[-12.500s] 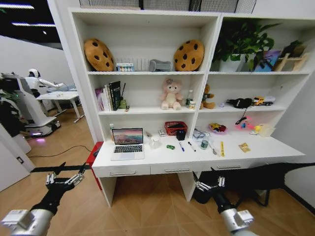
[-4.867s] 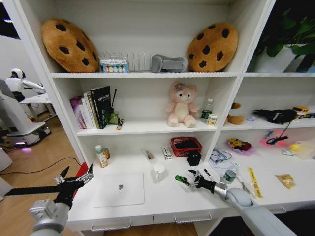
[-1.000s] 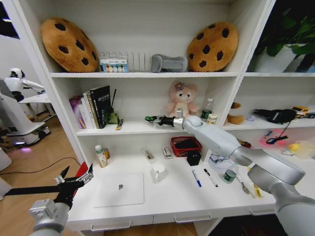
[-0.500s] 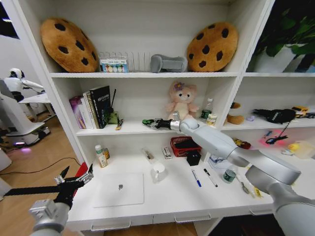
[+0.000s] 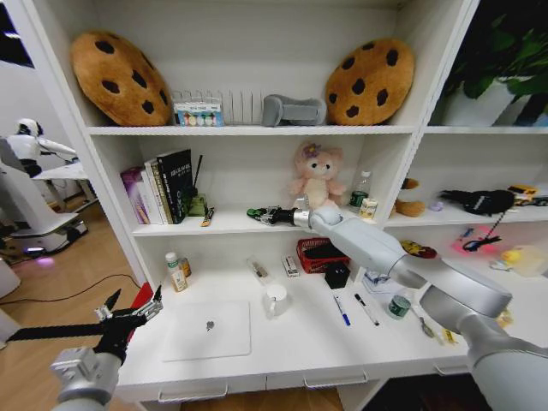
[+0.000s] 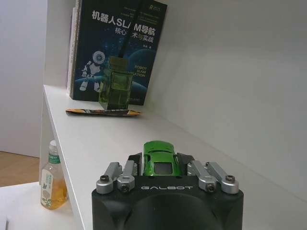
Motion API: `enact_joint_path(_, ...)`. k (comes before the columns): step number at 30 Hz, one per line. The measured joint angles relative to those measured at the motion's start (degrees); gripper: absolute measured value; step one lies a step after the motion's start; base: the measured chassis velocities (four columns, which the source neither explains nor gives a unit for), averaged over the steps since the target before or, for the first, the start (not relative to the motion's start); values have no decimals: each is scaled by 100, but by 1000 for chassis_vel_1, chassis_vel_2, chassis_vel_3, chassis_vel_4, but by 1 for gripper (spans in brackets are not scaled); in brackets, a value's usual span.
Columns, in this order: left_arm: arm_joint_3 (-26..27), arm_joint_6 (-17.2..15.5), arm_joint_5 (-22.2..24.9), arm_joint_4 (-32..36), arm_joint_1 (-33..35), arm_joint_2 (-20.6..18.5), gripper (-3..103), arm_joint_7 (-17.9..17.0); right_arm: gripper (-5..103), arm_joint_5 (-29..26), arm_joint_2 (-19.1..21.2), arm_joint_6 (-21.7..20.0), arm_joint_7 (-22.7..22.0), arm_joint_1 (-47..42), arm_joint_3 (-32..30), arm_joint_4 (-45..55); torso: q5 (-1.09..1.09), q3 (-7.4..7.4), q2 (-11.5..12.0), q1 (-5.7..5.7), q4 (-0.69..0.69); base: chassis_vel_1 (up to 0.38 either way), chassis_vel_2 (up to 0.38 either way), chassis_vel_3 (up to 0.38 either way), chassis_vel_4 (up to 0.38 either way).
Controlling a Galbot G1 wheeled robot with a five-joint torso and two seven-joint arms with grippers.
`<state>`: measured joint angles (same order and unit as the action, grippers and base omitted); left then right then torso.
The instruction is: Organize the objects on the table.
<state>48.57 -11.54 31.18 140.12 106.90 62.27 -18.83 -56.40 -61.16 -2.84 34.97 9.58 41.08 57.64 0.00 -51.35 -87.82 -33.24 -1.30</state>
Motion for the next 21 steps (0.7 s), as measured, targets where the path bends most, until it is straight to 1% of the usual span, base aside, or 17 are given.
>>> enact_joint_path(1,0,0,0,0,0,0,100,0,42,0,0,0,0,0,0,0,0,0,0,0,0,0,0,0,0)
enact_joint_path(3,0,0,0,0,0,0,100,0,52,6,80,13,-43,-12,-1,66,0,0,0,0,-1,0,0,0,0)
enact_joint_path(4,0,0,0,0,0,0,100,0,52,6,80,13,-43,-12,-1,66,0,0,0,0,-1,0,0,0,0)
enact_joint_path(6,0,0,0,0,0,0,100,0,64,15,161,28,-71,-45,-81,166,1,0,0,0,0,0,0,0,0)
enact_joint_path(7,0,0,0,0,0,0,100,0,64,15,161,28,-71,-45,-81,166,1,0,0,0,0,0,0,0,0)
enact_joint_path(9,0,0,0,0,0,0,100,0,75,-37,300,74,-187,-102,-222,443,1,0,0,0,0,0,0,0,0)
enact_joint_path(10,0,0,0,0,0,0,100,0,75,-37,300,74,-187,-102,-222,443,1,0,0,0,0,0,0,0,0)
enact_joint_path(11,0,0,0,0,0,0,100,0,80,-65,411,111,-319,-152,-374,722,1,0,0,0,0,0,0,0,0)
enact_joint_path(12,0,0,0,0,0,0,100,-2,85,-7,566,98,-603,-265,-684,1203,1,0,0,0,0,0,0,0,0)
enact_joint_path(13,0,0,0,0,0,0,100,-2,85,-7,566,98,-603,-265,-684,1203,1,0,0,0,0,0,0,0,0)
enact_joint_path(14,0,0,0,0,1,0,100,-2,91,33,704,39,-1011,-380,-942,1698,1,0,0,0,0,0,0,0,0)
enact_joint_path(15,0,1,0,1,0,0,100,-1,96,62,863,-57,-1582,-505,-1176,2240,0,0,0,0,1,0,0,0,0)
enact_joint_path(16,0,1,0,1,0,0,100,-1,96,62,863,-57,-1582,-505,-1176,2240,0,0,0,0,1,0,0,0,0)
enact_joint_path(17,0,1,0,0,0,0,100,-1,99,84,965,-125,-1916,-584,-1308,2549,0,1,0,1,1,0,0,0,0)
enact_joint_path(18,0,1,0,0,1,0,100,-2,100,102,1253,-254,-2471,-805,-1624,3288,0,1,0,0,2,0,0,0,0)
enact_joint_path(20,0,1,1,1,0,0,100,1,100,99,1366,-310,-2605,-894,-1745,3532,1,0,0,0,2,0,0,0,0)
enact_joint_path(21,1,1,0,1,0,0,100,-2,100,71,1822,-448,-2990,-1239,-2147,4220,-1,1,0,1,3,0,0,0,0)
